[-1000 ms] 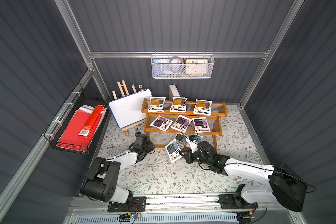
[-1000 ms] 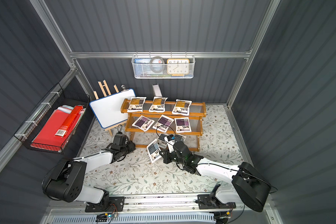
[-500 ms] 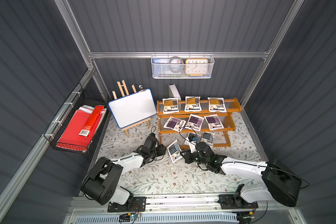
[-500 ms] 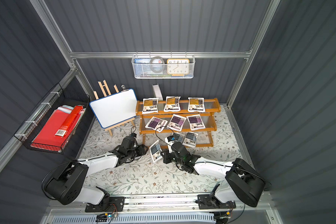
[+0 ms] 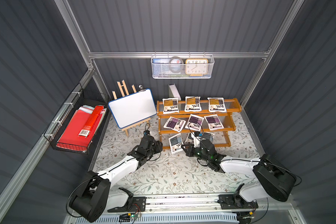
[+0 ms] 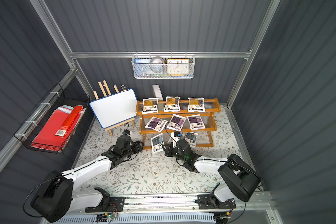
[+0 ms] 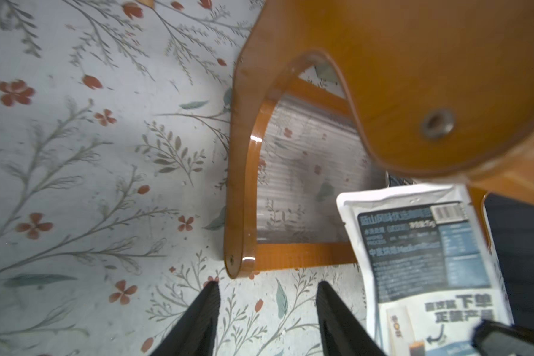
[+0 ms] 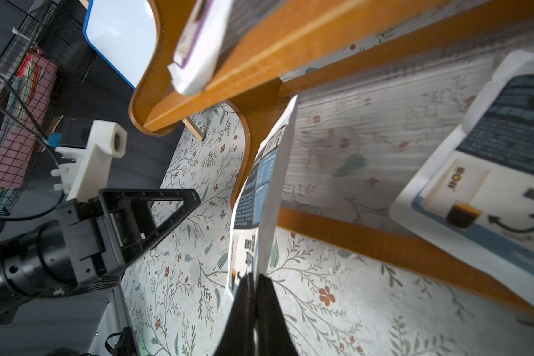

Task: Place the bagged coffee beans on the shelf by color
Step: Place the bagged coffee beans on the shelf.

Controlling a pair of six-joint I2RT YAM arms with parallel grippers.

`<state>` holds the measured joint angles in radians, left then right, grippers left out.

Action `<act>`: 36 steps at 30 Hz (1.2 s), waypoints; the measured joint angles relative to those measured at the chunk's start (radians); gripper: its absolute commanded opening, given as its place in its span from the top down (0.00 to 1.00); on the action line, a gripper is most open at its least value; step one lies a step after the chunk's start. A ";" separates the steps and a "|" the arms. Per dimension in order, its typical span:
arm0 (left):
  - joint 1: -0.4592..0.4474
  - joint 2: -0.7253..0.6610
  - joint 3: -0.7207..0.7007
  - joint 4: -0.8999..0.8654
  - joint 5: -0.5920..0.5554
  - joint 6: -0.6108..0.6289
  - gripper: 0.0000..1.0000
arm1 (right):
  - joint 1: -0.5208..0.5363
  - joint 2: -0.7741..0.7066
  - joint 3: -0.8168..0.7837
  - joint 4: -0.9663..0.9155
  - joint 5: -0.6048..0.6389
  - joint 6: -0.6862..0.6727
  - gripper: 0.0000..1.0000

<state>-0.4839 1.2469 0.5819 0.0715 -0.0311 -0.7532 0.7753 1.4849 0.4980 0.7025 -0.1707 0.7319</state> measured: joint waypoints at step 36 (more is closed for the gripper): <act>0.000 -0.113 0.001 -0.091 -0.165 -0.139 0.37 | -0.080 0.454 0.019 0.610 -0.097 0.460 0.28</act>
<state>-0.4839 1.1339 0.5831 -0.0193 -0.1959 -0.8925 0.6952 1.9392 0.5175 1.3121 -0.2676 1.1919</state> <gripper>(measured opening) 0.623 0.616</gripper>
